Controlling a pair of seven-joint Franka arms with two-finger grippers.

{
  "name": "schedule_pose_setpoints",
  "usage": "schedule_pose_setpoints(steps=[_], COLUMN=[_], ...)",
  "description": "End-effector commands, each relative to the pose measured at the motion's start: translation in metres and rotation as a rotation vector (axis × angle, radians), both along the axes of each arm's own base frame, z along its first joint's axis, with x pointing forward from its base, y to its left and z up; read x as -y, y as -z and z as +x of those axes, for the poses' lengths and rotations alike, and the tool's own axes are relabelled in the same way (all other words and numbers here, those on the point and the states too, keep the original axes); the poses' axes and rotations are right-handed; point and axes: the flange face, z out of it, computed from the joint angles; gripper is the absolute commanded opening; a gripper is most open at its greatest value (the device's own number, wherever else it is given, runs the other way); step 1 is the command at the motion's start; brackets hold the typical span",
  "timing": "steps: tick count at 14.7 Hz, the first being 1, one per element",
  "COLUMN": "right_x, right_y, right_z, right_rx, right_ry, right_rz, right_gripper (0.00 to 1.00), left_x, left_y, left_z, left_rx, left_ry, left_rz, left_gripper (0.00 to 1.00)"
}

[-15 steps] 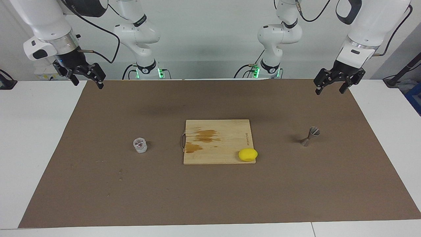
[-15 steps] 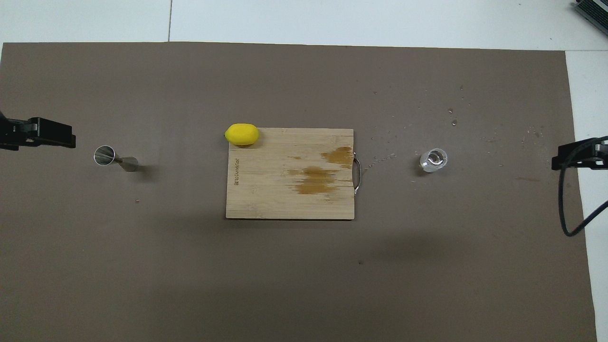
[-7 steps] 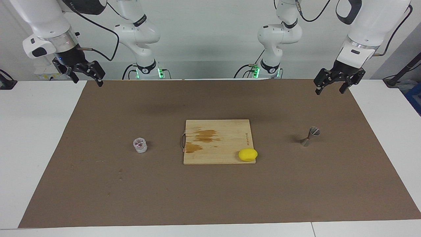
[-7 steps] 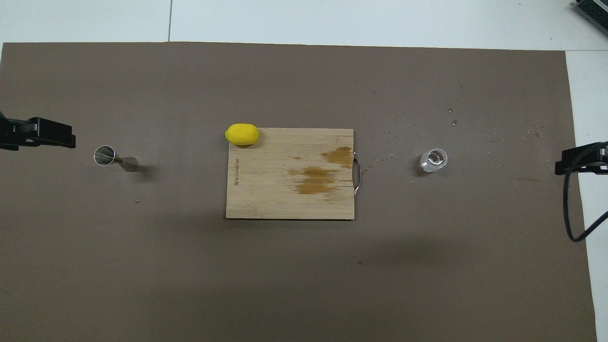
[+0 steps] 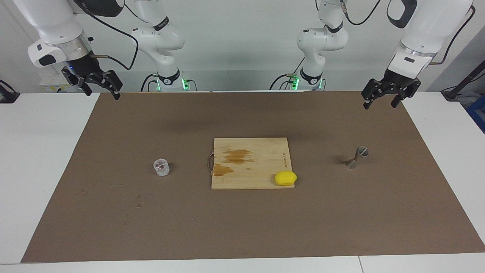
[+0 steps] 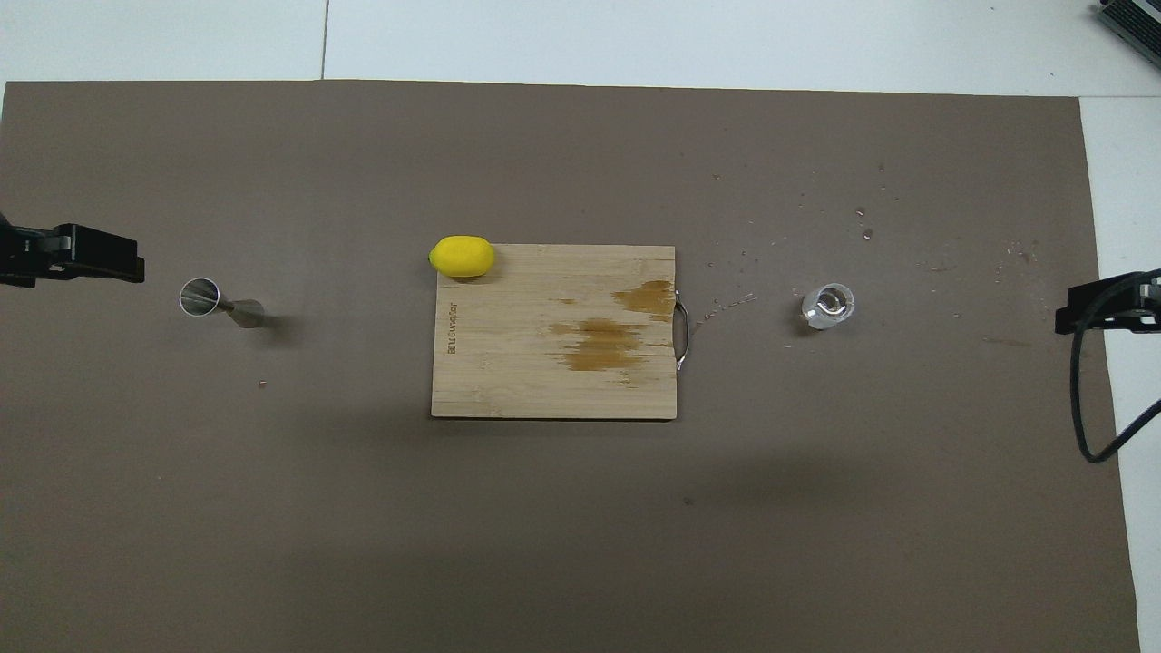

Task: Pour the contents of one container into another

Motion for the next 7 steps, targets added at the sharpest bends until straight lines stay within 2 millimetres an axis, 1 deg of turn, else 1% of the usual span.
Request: schedule_pose_setpoints(steps=[1,2,7], right_x=[0.0002,0.0000,-0.0002], right_y=[-0.0025,-0.0024,-0.0010], right_z=[-0.0055,-0.0056,-0.0057], right_rx=[0.008,0.006,0.003], right_ry=[-0.010,-0.010,-0.004], right_rz=[0.000,0.001,0.003], right_gripper=[1.00,1.00,1.00], left_x=[-0.0031,-0.0064,-0.0073], left_y=[-0.0019,-0.0020,-0.0020], left_z=[-0.0055,-0.0052,-0.0051], left_rx=[0.015,0.017,0.017], left_ry=[-0.015,-0.019,-0.021], left_rz=[-0.012,-0.012,-0.012], left_gripper=[1.00,1.00,1.00])
